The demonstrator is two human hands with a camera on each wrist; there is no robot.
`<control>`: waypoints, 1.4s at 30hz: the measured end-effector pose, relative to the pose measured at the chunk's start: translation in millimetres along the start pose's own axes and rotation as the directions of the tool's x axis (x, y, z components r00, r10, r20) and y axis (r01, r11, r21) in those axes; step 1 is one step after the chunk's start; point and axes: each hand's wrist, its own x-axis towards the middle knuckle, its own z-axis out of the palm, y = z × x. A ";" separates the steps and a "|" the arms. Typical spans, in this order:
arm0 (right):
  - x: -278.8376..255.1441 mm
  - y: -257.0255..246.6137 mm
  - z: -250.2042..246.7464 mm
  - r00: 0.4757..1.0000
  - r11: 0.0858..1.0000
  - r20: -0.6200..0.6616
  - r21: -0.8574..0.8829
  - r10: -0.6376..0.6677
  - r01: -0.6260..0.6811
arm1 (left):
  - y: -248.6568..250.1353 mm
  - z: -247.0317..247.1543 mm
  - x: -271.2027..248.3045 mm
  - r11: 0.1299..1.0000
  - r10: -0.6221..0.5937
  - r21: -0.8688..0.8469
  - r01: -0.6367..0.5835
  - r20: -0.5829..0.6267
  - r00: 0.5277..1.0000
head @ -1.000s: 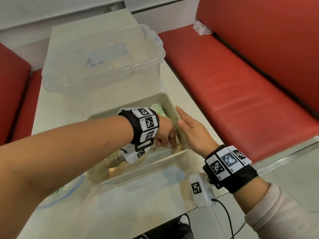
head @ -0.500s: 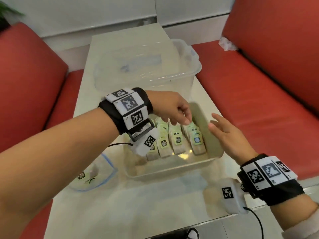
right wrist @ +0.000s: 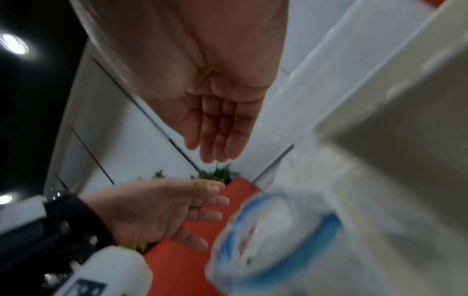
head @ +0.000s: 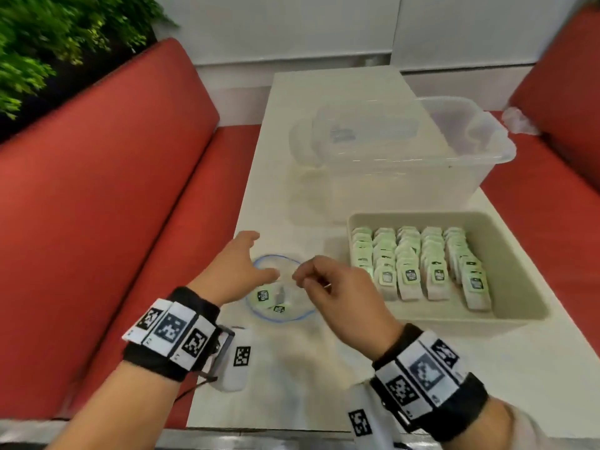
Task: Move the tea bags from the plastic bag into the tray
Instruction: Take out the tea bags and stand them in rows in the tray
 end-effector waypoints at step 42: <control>56.3 38.9 106.9 0.909 0.866 0.141 -0.389 0.393 -0.314 | -85.4 52.7 -9.1 0.966 -0.100 -0.246 0.080 -0.069 0.993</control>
